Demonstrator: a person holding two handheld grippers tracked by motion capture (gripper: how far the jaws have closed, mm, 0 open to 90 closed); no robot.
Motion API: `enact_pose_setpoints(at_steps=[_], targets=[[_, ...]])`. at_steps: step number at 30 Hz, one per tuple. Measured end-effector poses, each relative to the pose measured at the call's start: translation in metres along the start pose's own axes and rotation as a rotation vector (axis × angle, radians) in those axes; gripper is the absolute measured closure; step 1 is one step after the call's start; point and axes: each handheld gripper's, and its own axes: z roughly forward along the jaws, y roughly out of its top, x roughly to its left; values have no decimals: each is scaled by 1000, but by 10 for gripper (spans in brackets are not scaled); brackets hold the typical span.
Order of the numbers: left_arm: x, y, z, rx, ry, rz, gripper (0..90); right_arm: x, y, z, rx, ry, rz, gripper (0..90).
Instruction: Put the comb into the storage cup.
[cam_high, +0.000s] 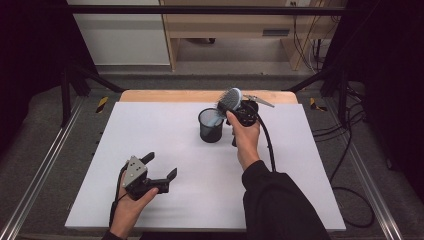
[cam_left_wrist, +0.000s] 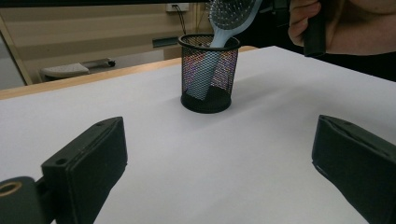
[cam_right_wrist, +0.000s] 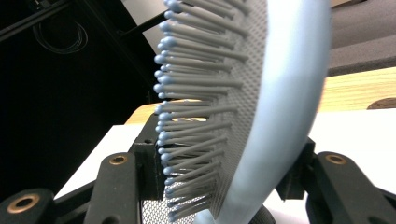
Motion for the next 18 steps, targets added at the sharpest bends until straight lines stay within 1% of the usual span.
enact_pose_setpoints(at_steps=[6, 10, 13, 15, 16, 17, 18], targets=[[0, 0, 0, 4, 1, 2, 35, -6, 0, -2, 8, -5, 8, 446], [0, 0, 1, 6, -1, 4, 35, -7, -1, -3, 11, -5, 10, 435], [0, -1, 1, 8, -1, 1, 35, -5, 1, -4, 24, 3, 12, 368], [0, -1, 1, 8, 0, 1, 35, -5, 1, -4, 26, 5, 9, 359], [0, -1, 1, 8, -1, 2, 35, -5, 2, -5, 26, 5, 0, 325], [0, -1, 1, 8, -1, 2, 35, -5, 2, -5, 26, 5, 0, 325], [0, -1, 1, 8, -1, 2, 35, -4, 2, -6, 26, 3, -6, 288]])
